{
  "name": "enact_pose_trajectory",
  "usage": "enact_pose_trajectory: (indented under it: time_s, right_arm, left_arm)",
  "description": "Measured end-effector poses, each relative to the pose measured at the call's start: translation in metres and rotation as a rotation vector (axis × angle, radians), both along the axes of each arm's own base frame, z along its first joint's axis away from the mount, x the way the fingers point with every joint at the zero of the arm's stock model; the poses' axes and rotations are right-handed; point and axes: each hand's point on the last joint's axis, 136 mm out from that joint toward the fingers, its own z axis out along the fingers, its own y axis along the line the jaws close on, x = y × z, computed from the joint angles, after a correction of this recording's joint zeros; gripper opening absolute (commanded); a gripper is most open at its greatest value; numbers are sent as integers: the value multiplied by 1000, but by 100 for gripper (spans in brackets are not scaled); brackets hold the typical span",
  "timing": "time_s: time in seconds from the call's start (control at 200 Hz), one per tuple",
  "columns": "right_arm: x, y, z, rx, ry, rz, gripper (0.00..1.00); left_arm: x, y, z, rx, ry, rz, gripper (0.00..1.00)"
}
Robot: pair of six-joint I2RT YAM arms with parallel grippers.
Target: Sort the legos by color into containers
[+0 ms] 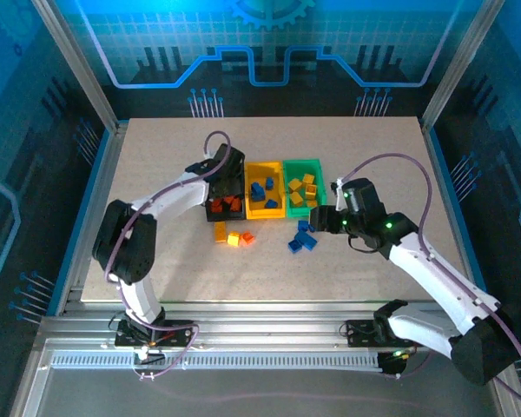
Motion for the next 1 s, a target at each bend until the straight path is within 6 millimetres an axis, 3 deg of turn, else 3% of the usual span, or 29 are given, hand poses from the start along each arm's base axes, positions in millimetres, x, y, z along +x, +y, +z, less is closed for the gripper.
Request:
enact_pose_trajectory:
  time_s: [0.105, 0.25, 0.345, 0.515, 0.63, 0.705, 0.78, 0.855, 1.001]
  right_arm:
    - [-3, -2, -1, -1, 8, -2, 62]
    - [-11, -5, -13, -20, 48, -4, 63]
    - [-14, -7, -20, -30, 73, -7, 63]
    - [-16, -8, -44, -65, 148, -11, 64]
    - [-18, -9, -69, -107, 220, -13, 64]
    - [-19, -10, -84, -135, 263, -11, 64]
    - [-19, -6, -95, -161, 285, -2, 64]
    - [-20, 2, -103, -175, 295, 23, 64]
    - [-24, 30, -111, -204, 275, 110, 64]
  left_arm:
    - [7, -2, -3, -13, 11, 12, 56]
    - [7, -6, -1, -43, 14, 14, 82]
    - [5, -10, 12, -80, -2, 7, 99]
    - [-11, -24, 76, -197, -135, -47, 99]
    - [-47, -49, 120, -277, -235, -148, 99]
    - [-74, -65, 132, -313, -266, -219, 99]
    - [-100, -77, 128, -330, -259, -274, 99]
    - [-123, -80, 109, -335, -226, -302, 99]
    - [-162, -63, 60, -320, -132, -286, 99]
